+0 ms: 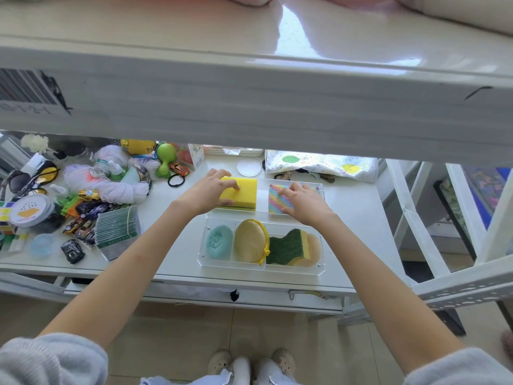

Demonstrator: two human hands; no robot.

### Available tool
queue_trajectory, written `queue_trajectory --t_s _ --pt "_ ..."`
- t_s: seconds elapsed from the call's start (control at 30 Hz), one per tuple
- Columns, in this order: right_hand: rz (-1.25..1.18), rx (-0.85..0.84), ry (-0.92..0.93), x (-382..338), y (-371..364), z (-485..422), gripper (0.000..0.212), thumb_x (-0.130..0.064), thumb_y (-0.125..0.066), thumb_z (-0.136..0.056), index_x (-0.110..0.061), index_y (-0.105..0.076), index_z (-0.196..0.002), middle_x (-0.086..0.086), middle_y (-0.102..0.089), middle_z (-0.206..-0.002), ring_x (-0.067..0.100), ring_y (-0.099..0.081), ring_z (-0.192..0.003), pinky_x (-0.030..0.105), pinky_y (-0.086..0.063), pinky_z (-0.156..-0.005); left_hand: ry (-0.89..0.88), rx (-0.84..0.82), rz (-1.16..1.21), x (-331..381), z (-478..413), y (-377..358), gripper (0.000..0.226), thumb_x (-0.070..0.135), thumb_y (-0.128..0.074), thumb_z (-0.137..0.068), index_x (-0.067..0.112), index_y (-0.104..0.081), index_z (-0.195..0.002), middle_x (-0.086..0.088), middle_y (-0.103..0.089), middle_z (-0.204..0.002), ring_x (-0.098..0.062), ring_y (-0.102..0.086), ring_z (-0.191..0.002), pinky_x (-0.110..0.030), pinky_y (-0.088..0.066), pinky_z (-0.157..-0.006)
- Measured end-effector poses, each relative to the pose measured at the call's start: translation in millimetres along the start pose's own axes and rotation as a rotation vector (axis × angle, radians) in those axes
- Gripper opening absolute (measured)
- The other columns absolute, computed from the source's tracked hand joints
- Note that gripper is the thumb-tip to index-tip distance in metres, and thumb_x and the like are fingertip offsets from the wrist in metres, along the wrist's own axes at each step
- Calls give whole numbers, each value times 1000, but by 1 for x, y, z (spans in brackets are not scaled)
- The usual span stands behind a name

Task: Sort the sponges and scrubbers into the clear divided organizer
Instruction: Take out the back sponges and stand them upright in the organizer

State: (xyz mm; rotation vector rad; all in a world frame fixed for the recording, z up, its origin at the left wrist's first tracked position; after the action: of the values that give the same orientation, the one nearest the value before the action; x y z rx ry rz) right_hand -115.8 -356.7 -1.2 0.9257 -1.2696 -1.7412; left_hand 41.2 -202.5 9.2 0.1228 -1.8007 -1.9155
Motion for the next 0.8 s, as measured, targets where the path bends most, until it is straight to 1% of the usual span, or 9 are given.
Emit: queue_trajectory --t_s 0.1,0.17,0.23,0.33,0.43,0.6,0.8 --pt "-32 7 -4 0 3 0 49 -35 -56 -91 -20 -42 -136 10 -47 -135 30 -44 -122 40 -44 -97 -4 23 -41 2 4 -2 43 31 -62 -87 25 -50 -128 -10 -40 -140 -29 -34 -129 -42 -38 -105" --pt "-64 -11 -9 5 5 0 48 -35 -59 -89 -22 -45 -133 8 -47 -135 29 -43 -124 40 -43 -98 14 25 -28 -1 5 -3 44 30 -62 -87 26 -49 -128 -12 -39 -142 -31 -34 -131 -43 -37 -106" --pt "-75 -27 -17 10 6 1 47 -35 -62 -87 -25 -48 -131 7 -47 -134 28 -41 -125 41 -42 -100 37 4 6 -5 5 -3 44 28 -64 -86 28 -50 -128 -15 -38 -142 -33 -32 -133 -46 -35 -107" --pt "-91 -36 -28 12 6 1 47 -33 -64 -87 -27 -49 -131 7 -47 -134 28 -40 -126 42 -42 -103 33 -32 51 -8 1 0 43 27 -66 -85 30 -52 -125 -15 -42 -138 -32 -34 -131 -46 -34 -108" --pt "-97 -26 -23 11 7 2 47 -32 -64 -87 -27 -49 -131 7 -47 -134 28 -40 -126 42 -41 -103 23 -28 55 -7 -1 2 41 26 -66 -85 31 -54 -123 -14 -44 -137 -32 -33 -131 -47 -33 -109" --pt "-79 3 -18 11 7 5 46 -34 -62 -88 -27 -48 -131 8 -47 -135 29 -41 -125 42 -42 -102 27 13 34 -7 4 -1 42 28 -65 -86 30 -53 -125 -14 -44 -138 -32 -33 -131 -47 -36 -107" --pt "-64 5 -21 9 7 7 47 -35 -61 -89 -27 -47 -133 7 -47 -135 29 -41 -126 41 -40 -103 30 -33 21 -7 3 0 43 31 -63 -86 32 -51 -128 -13 -43 -140 -31 -31 -132 -47 -33 -109"
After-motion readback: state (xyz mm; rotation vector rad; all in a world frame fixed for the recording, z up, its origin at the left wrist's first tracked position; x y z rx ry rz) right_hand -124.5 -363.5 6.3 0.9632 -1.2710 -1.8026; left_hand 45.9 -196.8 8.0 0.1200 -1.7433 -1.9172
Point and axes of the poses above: each hand's wrist, its own z-axis away from the middle knuckle, its own y-axis out of the back of the hand, x = y × z, the point moved 4 cm from there along -z, towards the middle knuckle
